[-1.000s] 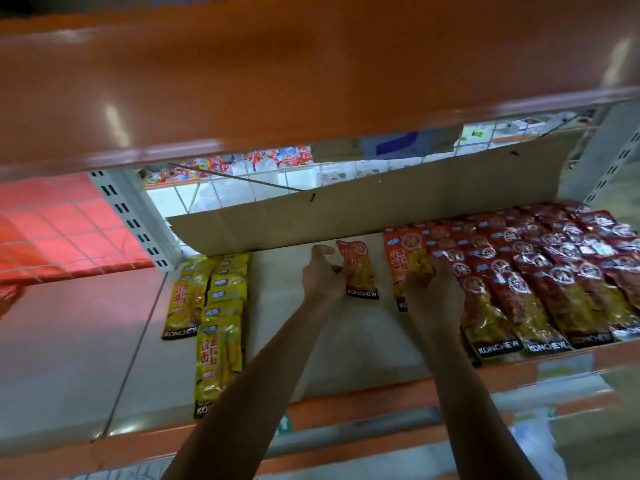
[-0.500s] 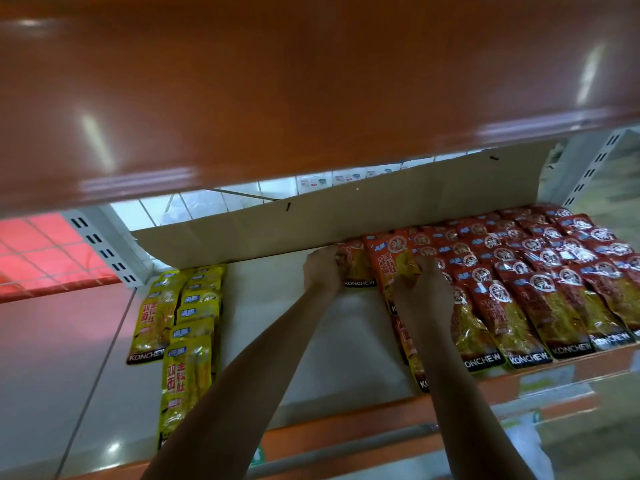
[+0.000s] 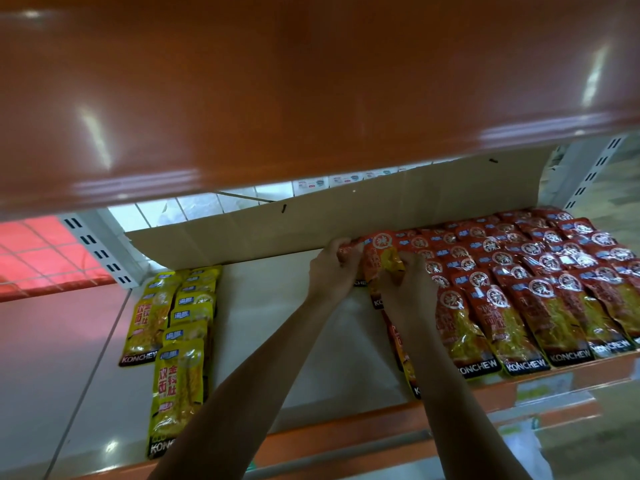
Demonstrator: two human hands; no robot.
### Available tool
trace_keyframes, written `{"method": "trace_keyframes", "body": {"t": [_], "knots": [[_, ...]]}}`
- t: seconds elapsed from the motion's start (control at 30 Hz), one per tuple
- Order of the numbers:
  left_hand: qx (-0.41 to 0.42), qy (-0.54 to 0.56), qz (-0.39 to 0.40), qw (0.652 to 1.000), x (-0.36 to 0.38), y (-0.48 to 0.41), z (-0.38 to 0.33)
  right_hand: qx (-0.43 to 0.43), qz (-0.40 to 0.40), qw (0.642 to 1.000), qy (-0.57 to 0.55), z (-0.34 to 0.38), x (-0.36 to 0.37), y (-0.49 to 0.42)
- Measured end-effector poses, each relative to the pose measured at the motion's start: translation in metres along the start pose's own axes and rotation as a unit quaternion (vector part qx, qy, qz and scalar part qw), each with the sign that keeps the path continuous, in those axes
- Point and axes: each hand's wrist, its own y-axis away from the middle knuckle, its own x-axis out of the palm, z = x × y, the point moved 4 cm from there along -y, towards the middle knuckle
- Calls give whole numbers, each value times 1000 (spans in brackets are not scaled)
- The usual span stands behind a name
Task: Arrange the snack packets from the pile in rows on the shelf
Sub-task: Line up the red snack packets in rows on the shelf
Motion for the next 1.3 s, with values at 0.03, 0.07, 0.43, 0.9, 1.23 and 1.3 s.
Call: {"method": "trace_keyframes", "body": {"t": [0.03, 0.07, 0.43, 0.9, 1.23, 1.3], "knots": [[-20, 53, 20, 998, 4, 5, 0, -7, 2, 1000, -6, 2, 1, 0], [-34, 103, 36, 993, 6, 9, 0, -17, 5, 1000, -4, 5, 3, -1], [-37, 39, -37, 998, -16, 12, 26, -92, 18, 988, 122, 0, 3, 2], [-43, -28, -35, 998, -19, 0, 28, -69, 74, 981, 168, -18, 11, -2], [27, -121, -20, 992, 5, 2, 16, -59, 76, 978, 184, -22, 13, -2], [26, -165, -18, 986, 6, 0, 18, -60, 76, 978, 182, -22, 13, -1]]}}
